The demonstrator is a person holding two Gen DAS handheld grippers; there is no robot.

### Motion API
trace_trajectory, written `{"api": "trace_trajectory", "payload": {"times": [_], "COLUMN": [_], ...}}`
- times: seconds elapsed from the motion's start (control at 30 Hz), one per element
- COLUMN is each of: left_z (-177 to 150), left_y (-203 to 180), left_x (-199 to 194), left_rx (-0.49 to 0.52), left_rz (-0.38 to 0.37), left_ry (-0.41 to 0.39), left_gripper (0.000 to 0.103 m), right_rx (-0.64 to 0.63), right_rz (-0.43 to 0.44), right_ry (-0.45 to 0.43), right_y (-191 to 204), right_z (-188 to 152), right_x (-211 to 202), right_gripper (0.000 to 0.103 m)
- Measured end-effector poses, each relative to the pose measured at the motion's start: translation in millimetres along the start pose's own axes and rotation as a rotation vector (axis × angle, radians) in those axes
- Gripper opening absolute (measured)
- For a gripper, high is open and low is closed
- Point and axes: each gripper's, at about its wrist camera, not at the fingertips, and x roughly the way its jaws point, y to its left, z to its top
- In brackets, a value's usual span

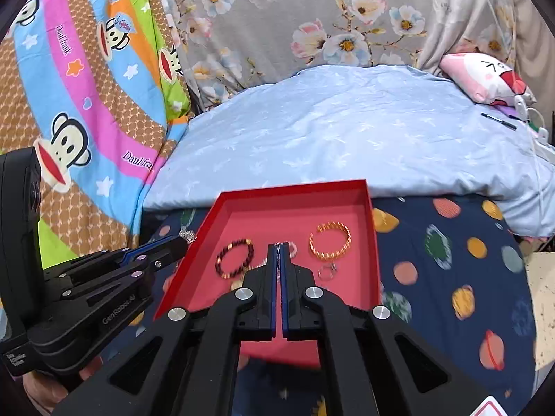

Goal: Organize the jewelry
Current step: 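Carry both silver chains into the red tray and open both tools, then withdraw both tools from the tray toward the remaining hoop earrings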

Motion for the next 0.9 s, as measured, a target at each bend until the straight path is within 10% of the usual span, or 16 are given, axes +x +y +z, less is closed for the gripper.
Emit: {"api": "trace_trajectory", "payload": {"times": [0.8,0.9], "left_z": [52.1,52.7], "left_y": [11.5,11.9], "left_x": [107.2,111.3], "left_rx": [0.003,-0.005], "left_rz": [0.037,0.045], "left_ry": [0.055,0.056], "left_gripper": [0.007,0.032], "right_rx": [-0.036,-0.041], "right_rz": [0.008,-0.009], "right_ry": [0.093,0.074], "right_y": [-8.6,-8.4], "right_z": [0.5,0.9], "right_x": [92.6,90.0], "right_gripper": [0.002,0.016]}}
